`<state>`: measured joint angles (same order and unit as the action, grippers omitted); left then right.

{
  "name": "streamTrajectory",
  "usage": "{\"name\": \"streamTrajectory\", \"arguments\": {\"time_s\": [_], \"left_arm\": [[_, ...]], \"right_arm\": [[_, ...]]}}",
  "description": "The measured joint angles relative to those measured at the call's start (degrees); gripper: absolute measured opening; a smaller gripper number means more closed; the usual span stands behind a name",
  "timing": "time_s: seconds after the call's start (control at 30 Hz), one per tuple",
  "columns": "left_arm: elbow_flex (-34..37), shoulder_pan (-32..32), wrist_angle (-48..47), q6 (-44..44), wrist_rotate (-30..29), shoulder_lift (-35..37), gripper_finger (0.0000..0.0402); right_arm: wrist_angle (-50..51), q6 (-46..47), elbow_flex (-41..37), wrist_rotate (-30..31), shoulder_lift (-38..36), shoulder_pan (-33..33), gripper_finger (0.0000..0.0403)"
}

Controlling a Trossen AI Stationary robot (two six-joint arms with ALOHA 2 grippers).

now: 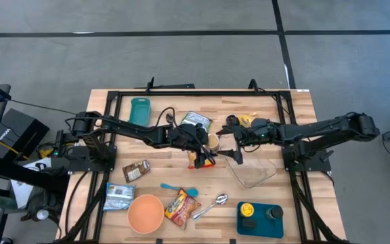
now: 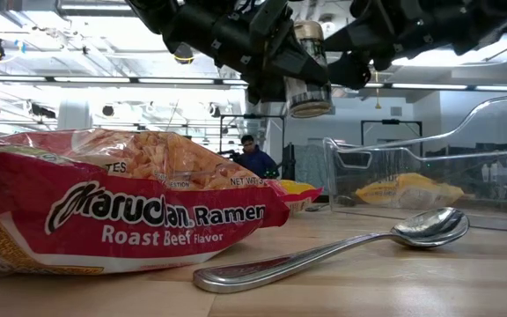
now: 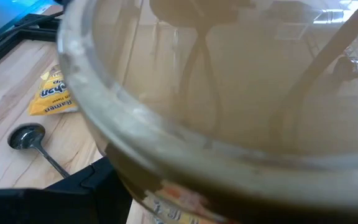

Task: Pick & Place Food Item
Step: Put the golden spice bottle into the blue bin

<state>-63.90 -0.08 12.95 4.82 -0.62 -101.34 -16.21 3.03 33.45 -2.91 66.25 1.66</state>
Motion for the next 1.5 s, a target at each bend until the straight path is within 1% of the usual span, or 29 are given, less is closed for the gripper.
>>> {"name": "streamTrajectory", "arguments": {"time_s": [0.07,0.2,0.5,0.63,0.73,1.0,1.37,1.5], "left_arm": [[0.00,0.00,0.00,-0.03,0.00,0.02,0.0283],[0.00,0.00,0.03,-0.04,0.00,0.02,0.0283],[0.00,0.00,1.44,-0.07,-0.35,0.00,0.0283],[0.00,0.04,4.30,-0.14,-0.31,-1.49,0.0283],[0.02,0.04,4.99,-1.43,-0.28,-2.64,0.0283],[0.02,0.23,9.13,-1.60,-0.17,-2.67,0.0283],[0.00,0.22,9.27,-1.57,-0.15,-2.64,0.0283],[0.00,0.22,10.34,-1.57,-0.07,-2.64,0.0283]], "right_arm": [[-2.31,0.00,0.08,-0.15,0.64,0.02,0.0384],[-3.73,-0.01,-0.02,-0.31,0.62,-0.03,0.0384],[-4.42,0.50,0.00,-0.29,0.62,-0.03,0.0384],[-6.22,0.51,0.00,-1.63,0.61,-0.03,0.0384],[-5.85,0.61,0.00,-1.74,0.62,-0.03,0.0384],[-4.96,0.63,0.00,-1.76,0.62,-0.03,0.0384],[-4.84,0.63,0.00,-1.76,0.62,-0.03,0.0384],[-6.02,1.20,-0.11,-1.77,2.41,-0.03,0.0384]]}}
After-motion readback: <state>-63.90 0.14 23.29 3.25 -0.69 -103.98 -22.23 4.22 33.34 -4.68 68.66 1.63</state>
